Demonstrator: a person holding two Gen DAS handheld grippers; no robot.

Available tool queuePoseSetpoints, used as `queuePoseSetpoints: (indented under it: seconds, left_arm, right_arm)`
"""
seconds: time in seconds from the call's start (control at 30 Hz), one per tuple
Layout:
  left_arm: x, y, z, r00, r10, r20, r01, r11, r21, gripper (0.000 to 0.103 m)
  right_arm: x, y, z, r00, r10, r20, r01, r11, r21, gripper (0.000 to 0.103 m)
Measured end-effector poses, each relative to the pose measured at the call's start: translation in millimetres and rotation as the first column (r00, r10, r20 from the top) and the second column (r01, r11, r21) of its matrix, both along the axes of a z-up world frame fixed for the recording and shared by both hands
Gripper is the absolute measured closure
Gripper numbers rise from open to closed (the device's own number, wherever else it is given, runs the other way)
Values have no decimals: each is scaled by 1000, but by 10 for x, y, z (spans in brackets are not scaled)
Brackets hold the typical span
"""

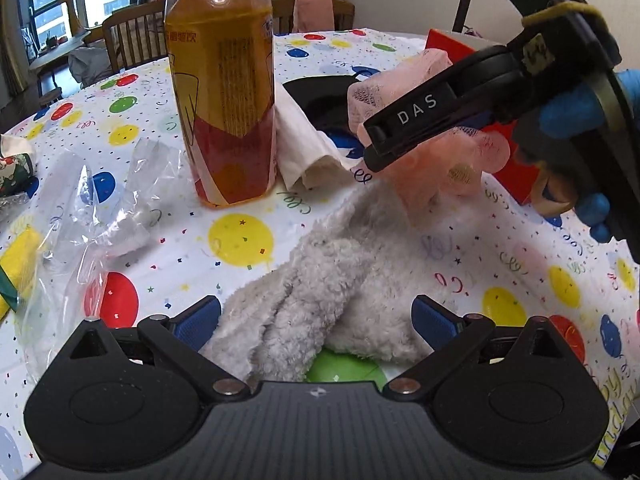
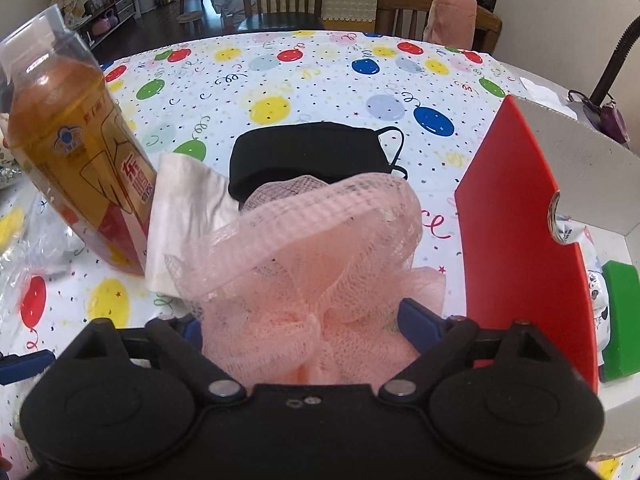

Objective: Organize soft objects
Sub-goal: 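Grasp the pink mesh bath puff with the right tool while the left tool grasps the white towel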

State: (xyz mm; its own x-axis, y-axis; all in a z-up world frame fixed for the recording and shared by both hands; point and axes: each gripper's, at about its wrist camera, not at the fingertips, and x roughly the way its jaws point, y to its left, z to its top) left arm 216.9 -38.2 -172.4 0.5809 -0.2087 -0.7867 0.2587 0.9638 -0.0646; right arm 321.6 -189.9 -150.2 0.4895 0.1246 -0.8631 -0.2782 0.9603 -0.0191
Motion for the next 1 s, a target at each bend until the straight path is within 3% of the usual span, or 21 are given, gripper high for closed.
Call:
queuePoseSetpoints:
  seconds: [0.1,0.17,0.23,0.47,0.67,1.0]
  left_arm:
    - [2,-7,-16,1000,0,-4,0,1000,20,11]
    - [20,-8,-37,1000,9,-18,-8,999,41,27]
    - [27,12,-36,1000,17,-21,-16,999,39,31]
    - [0,32,18,999,31,-11,-31,998,46,69]
    - [-27,112,115,997,75,0,-75,997,27,78]
    - [-102,241,488,991,135,14,-135,990,-38,78]
  right_arm:
    - [-8,-2,-7,1000,5,4,-4,1000,-2,20]
    - [-16,-5,-7,1000,7,5,-7,1000,-6,24]
    - [-25,-6,-3,1000,14,7,-14,1000,-10,30]
    - [-82,-31,67,999,24,22,-24,1000,10,51]
    - [-173,-67,195,998,30,61,-32,999,35,65]
    - [-412,-211,591,993,25,117,-36,994,99,68]
